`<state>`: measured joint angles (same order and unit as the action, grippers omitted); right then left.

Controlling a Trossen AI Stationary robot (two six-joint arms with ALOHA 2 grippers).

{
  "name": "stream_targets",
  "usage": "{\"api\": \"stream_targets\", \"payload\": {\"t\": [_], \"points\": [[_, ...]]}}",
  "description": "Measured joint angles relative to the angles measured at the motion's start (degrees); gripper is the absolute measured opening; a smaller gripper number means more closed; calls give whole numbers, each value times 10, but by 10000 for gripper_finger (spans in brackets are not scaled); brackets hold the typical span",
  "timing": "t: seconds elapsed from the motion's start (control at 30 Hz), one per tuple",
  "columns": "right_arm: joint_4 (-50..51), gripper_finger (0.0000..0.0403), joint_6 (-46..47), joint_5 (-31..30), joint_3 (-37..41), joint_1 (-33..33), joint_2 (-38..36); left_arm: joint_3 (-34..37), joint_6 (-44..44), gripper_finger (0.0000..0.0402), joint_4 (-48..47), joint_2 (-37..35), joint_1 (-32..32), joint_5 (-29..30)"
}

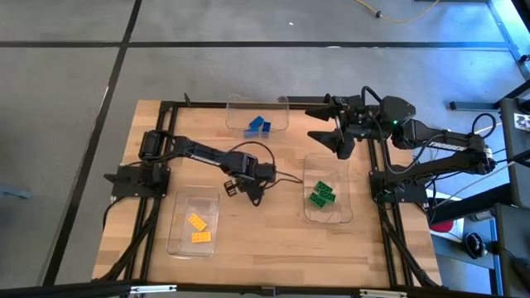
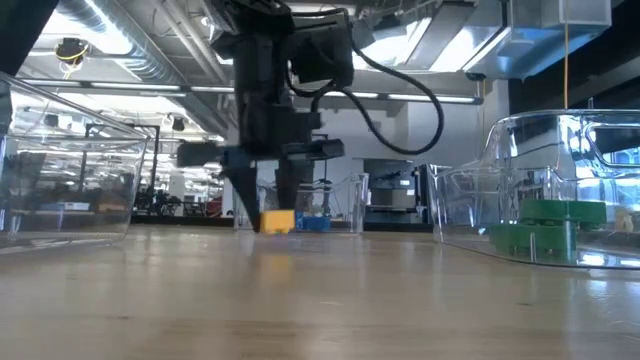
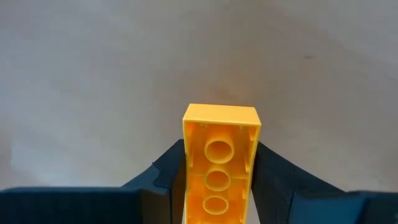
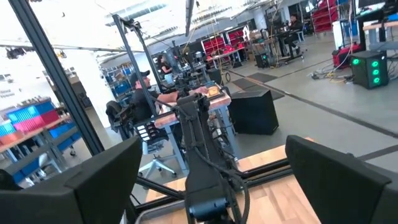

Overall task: Sort & place blocks by color
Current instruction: Put the yellow block into the bottom left transparent bin

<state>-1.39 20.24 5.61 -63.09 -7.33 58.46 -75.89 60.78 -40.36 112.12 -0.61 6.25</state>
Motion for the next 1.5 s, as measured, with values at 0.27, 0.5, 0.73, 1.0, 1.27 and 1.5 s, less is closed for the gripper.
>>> {"api": "stream_targets", "payload": {"t": [0.27,0.5,0.73,1.0,1.27,1.5], "points": [[37,399,-46,0,0,0,-10,-45,-181,125,-84,-41,80,3],[134,399,-72,0,0,0,-30,-12,-403,125,-22,-177,169,-31],[235,399,-75,-1,0,0,-35,123,-620,125,250,-363,165,-42],[257,399,-85,0,0,0,-35,315,-743,125,600,-513,52,37],[207,399,-52,0,0,6,-34,353,-723,125,670,-576,-31,61],[182,399,-40,-43,0,16,-31,351,-692,125,668,-594,-41,61]]}}
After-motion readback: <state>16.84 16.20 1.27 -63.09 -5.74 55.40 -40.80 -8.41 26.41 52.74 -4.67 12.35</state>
